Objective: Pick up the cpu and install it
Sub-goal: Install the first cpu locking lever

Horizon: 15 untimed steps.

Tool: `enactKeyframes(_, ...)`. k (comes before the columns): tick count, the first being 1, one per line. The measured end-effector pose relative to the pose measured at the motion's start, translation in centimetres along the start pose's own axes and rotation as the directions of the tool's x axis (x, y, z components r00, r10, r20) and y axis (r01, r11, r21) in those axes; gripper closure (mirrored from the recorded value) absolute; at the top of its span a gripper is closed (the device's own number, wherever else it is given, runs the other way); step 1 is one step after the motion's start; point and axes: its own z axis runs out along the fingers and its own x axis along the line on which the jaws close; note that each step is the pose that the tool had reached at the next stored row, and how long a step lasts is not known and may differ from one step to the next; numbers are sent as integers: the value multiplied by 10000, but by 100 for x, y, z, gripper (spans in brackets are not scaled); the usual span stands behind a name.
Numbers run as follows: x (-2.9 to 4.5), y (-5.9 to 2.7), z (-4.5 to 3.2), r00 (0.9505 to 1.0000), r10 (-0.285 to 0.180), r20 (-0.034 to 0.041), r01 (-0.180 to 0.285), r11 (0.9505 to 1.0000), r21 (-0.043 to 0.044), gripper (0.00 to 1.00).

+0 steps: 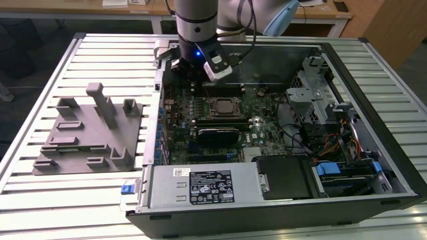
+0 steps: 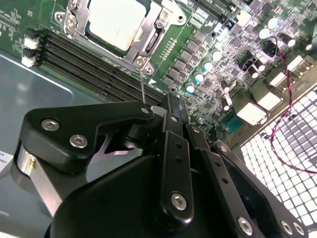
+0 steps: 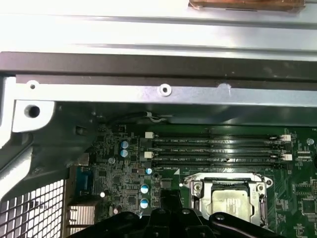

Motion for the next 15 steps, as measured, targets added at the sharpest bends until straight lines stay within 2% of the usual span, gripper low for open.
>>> enactKeyframes(5, 8, 0, 0, 10000, 3, -1, -3, 9995, -309, 89)
enactKeyframes(8, 8, 0, 0, 10000, 8, 1, -8, 9982, -604, 89)
enactKeyframes(11, 8, 0, 1, 10000, 14, 2, -14, 9967, -818, 89)
enactKeyframes(12, 8, 0, 0, 10000, 16, 1, -15, 9962, -868, 89)
enactKeyframes(15, 8, 1, 0, 10000, 17, 1, -17, 9961, -878, 89)
